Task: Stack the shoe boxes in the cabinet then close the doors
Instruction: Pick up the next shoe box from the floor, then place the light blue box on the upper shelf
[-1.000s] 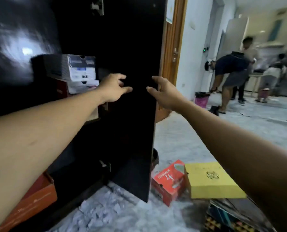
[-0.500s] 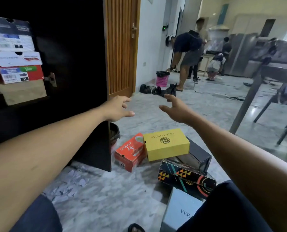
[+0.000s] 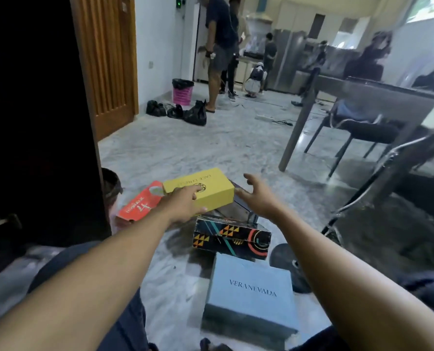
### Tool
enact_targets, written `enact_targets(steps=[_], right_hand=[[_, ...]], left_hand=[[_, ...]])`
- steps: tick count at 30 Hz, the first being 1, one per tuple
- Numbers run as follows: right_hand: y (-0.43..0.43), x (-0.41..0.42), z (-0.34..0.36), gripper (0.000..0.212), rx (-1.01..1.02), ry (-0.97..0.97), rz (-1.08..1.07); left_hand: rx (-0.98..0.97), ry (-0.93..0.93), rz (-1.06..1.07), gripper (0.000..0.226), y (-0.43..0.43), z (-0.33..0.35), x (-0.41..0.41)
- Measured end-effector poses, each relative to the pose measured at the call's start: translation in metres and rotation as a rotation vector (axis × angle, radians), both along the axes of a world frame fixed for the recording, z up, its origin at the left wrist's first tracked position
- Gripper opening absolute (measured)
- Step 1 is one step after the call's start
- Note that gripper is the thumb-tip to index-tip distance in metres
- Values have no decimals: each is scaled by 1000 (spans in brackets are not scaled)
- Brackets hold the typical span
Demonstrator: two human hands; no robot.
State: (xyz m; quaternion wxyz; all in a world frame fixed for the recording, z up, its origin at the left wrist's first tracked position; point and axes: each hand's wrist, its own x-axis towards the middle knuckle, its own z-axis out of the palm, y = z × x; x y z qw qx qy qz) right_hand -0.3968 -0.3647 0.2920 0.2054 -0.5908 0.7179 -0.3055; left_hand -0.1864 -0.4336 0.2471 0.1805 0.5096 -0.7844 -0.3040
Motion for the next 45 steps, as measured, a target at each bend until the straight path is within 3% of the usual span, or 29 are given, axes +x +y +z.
enact_targets(steps=[5, 14, 20, 24, 28, 33, 38, 45], right_hand=[[38, -52, -59, 59, 73, -55, -183], [119, -147, -211, 88, 325, -138, -381], [159, -148, -273, 118, 424, -255, -403], [145, -145, -297, 134, 394, -330, -331], [143, -158, -317, 126, 274, -372, -383], [159, -164, -335, 159, 362, -500, -415], [163, -155, -346, 112, 230, -529, -314], [164, -143, -338, 110, 177, -544, -367]], left_hand=[[-28, -111, -123, 71, 5, -49, -53], [353, -141, -94, 89, 67, -205, -78], [346, -173, -65, 90, 73, -242, -82], [354, -81, -34, 76, 74, -254, -88], [484, 30, 67, 92, 74, -271, -93], [589, 142, 103, 112, 69, -296, -94], [595, 187, 38, 109, 67, -309, -89], [570, 247, -19, 112, 71, -302, -85]])
